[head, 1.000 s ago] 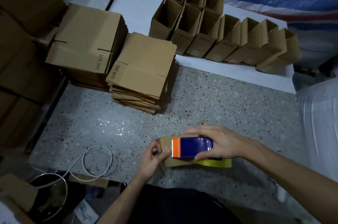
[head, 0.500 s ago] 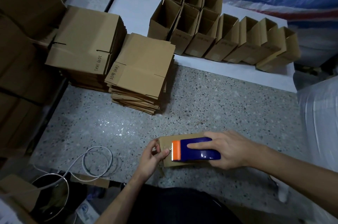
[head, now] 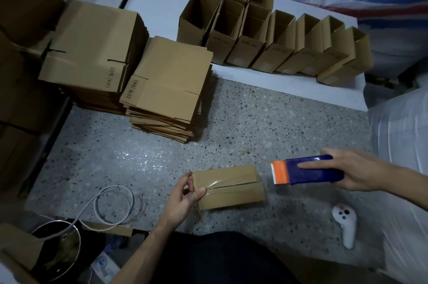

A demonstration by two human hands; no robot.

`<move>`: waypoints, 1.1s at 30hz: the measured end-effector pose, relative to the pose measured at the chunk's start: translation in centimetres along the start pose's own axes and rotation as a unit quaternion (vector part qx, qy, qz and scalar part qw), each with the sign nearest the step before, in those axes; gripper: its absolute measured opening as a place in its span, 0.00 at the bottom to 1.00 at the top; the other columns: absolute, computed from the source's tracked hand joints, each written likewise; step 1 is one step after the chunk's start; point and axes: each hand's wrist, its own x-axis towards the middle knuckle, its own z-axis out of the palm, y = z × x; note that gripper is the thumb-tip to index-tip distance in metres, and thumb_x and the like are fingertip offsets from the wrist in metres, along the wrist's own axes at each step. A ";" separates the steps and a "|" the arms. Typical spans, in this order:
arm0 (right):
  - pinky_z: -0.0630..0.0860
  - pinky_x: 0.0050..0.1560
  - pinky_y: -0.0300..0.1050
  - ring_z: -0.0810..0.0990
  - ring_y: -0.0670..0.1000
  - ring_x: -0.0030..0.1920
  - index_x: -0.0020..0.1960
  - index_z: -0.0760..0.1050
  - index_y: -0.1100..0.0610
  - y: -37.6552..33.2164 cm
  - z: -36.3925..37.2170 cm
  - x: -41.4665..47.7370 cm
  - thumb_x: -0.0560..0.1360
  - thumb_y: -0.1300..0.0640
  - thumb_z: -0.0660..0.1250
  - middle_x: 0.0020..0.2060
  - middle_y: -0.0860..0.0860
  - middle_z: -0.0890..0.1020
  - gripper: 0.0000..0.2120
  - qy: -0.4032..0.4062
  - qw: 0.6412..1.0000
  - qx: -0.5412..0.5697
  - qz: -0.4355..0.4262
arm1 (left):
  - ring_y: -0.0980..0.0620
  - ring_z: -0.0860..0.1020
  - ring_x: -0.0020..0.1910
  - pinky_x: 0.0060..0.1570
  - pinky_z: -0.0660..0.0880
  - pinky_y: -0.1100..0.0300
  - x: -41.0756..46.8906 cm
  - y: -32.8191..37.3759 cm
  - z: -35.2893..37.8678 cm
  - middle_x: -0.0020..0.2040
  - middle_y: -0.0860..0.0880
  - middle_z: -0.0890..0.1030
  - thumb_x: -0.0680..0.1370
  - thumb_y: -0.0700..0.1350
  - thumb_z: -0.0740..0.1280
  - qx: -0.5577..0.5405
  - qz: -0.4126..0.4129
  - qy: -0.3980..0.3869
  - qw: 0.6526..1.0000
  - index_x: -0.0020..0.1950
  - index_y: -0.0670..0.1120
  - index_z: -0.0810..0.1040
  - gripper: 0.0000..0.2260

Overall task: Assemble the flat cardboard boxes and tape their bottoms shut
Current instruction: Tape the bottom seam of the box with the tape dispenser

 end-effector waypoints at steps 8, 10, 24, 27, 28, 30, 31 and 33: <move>0.75 0.37 0.39 0.76 0.44 0.40 0.75 0.67 0.43 3.9 2.5 -3.6 0.71 0.53 0.77 0.44 0.46 0.76 0.36 0.016 0.999 -0.026 0.010 | 0.41 0.77 0.63 0.60 0.78 0.39 0.3 -0.4 0.0 0.61 0.48 0.79 0.67 0.57 0.76 0.010 -0.007 -0.001 1.000 0.45 0.40 0.72 0.23; 0.75 0.43 0.41 0.76 0.46 0.44 0.77 0.59 0.35 2.8 3.2 -1.6 0.76 0.48 0.69 0.47 0.47 0.75 0.33 -0.025 0.997 -0.073 0.025 | 0.38 0.78 0.60 0.57 0.77 0.38 0.3 -0.4 0.0 0.59 0.46 0.79 0.68 0.56 0.76 0.022 -0.006 -0.006 1.000 0.39 0.47 0.69 0.19; 0.64 0.55 0.45 0.71 0.53 0.62 0.77 0.59 0.36 -6.4 7.4 9.2 0.77 0.55 0.67 0.58 0.52 0.71 0.34 -0.080 0.983 -0.110 0.124 | 0.33 0.77 0.60 0.61 0.75 0.34 0.2 0.7 0.5 0.60 0.35 0.75 0.70 0.49 0.74 0.000 -0.051 -0.003 0.999 0.61 0.29 0.65 0.32; 0.62 0.54 0.45 0.70 0.53 0.61 0.77 0.60 0.36 -6.5 7.6 9.2 0.76 0.58 0.67 0.52 0.50 0.66 0.35 -0.066 0.984 -0.100 0.134 | 0.37 0.78 0.59 0.62 0.76 0.39 0.7 0.7 0.6 0.58 0.33 0.76 0.73 0.45 0.74 0.012 -0.059 0.006 0.998 0.66 0.32 0.68 0.29; 0.63 0.56 0.46 0.70 0.53 0.62 0.77 0.61 0.37 -6.4 7.5 9.5 0.76 0.59 0.66 0.53 0.50 0.68 0.34 -0.059 0.983 -0.100 0.140 | 0.39 0.79 0.59 0.62 0.77 0.41 0.9 0.8 0.7 0.59 0.35 0.77 0.75 0.41 0.74 0.011 -0.062 0.009 0.998 0.69 0.35 0.69 0.26; 0.65 0.62 0.49 0.70 0.56 0.65 0.74 0.67 0.41 -7.0 7.8 10.1 0.78 0.59 0.65 0.63 0.55 0.72 0.28 -0.086 0.976 -0.153 0.128 | 0.41 0.79 0.60 0.61 0.78 0.43 0.8 0.7 0.9 0.61 0.38 0.78 0.77 0.37 0.71 0.007 -0.076 0.007 0.997 0.71 0.39 0.70 0.24; 0.65 0.64 0.51 0.71 0.57 0.66 0.71 0.72 0.46 -7.6 8.6 10.2 0.79 0.59 0.64 0.66 0.57 0.72 0.22 -0.115 0.968 -0.186 0.124 | 0.41 0.79 0.60 0.61 0.78 0.43 0.6 0.6 0.8 0.62 0.38 0.78 0.76 0.38 0.72 0.008 -0.083 0.007 0.997 0.70 0.39 0.70 0.24; 0.67 0.64 0.53 0.73 0.57 0.65 0.68 0.74 0.48 -7.6 10.6 9.9 0.78 0.57 0.66 0.66 0.58 0.74 0.18 -0.141 0.959 -0.180 0.167 | 0.42 0.79 0.60 0.63 0.76 0.42 0.3 0.7 0.6 0.63 0.40 0.79 0.71 0.44 0.75 0.012 -0.084 0.013 0.996 0.71 0.41 0.71 0.30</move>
